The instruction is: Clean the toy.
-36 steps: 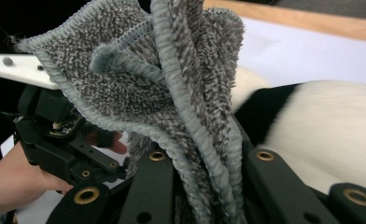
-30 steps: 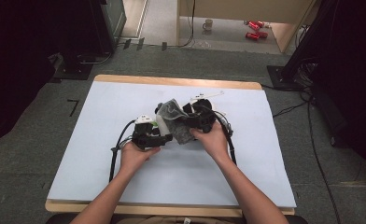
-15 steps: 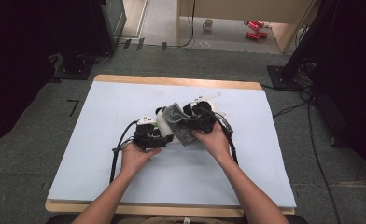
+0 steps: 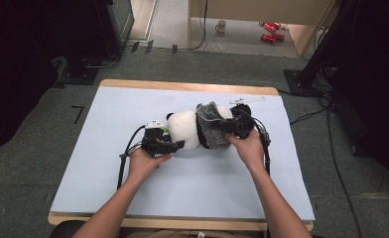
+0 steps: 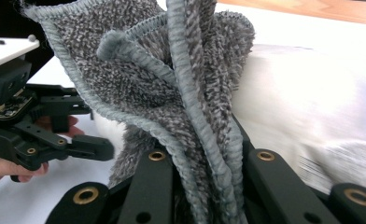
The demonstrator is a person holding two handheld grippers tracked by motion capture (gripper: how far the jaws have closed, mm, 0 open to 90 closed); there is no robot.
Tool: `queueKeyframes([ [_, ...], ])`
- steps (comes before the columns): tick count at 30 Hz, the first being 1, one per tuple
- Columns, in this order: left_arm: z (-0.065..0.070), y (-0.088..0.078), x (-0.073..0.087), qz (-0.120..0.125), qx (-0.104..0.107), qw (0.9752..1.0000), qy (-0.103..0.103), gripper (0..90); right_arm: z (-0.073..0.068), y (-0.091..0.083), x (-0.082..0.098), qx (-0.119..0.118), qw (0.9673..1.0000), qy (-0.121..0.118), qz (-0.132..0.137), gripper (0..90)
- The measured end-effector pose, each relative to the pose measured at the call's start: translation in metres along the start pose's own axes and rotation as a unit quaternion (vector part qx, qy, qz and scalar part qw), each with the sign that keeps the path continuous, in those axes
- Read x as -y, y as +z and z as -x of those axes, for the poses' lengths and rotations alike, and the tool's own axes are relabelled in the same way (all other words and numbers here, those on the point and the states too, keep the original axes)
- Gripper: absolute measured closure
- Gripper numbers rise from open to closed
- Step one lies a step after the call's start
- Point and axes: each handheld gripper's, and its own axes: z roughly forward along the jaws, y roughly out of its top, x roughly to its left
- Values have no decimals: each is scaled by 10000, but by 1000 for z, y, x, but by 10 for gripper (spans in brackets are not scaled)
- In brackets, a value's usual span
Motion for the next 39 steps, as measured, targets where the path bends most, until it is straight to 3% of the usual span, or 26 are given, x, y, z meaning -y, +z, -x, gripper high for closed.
queueKeyframes([
  [11,-6,1,-9,-136,98,9999,-16,399,36,-24,15,247,9982,503,217,784],
  [14,-9,1,-10,-165,139,9998,-23,399,46,-28,20,378,9971,634,174,784],
  [17,-10,1,-11,-138,146,9997,118,395,52,-27,26,325,9964,764,183,784],
  [19,-12,1,-12,-139,171,9997,99,394,55,-27,30,322,9962,800,156,784],
  [23,-14,1,-13,-136,205,9997,63,395,63,-26,35,645,9947,796,-58,785],
  [25,-15,1,-13,-135,234,9996,50,396,69,-28,37,659,9936,909,-102,786],
  [28,-15,2,-12,-89,264,9996,69,395,74,-35,35,603,9929,1028,5,787],
  [34,-14,2,-9,-54,266,9995,139,392,75,-52,21,564,9921,1043,400,786],
  [39,-13,2,-6,-22,240,9996,162,389,75,-52,12,510,9922,1011,527,786],
])
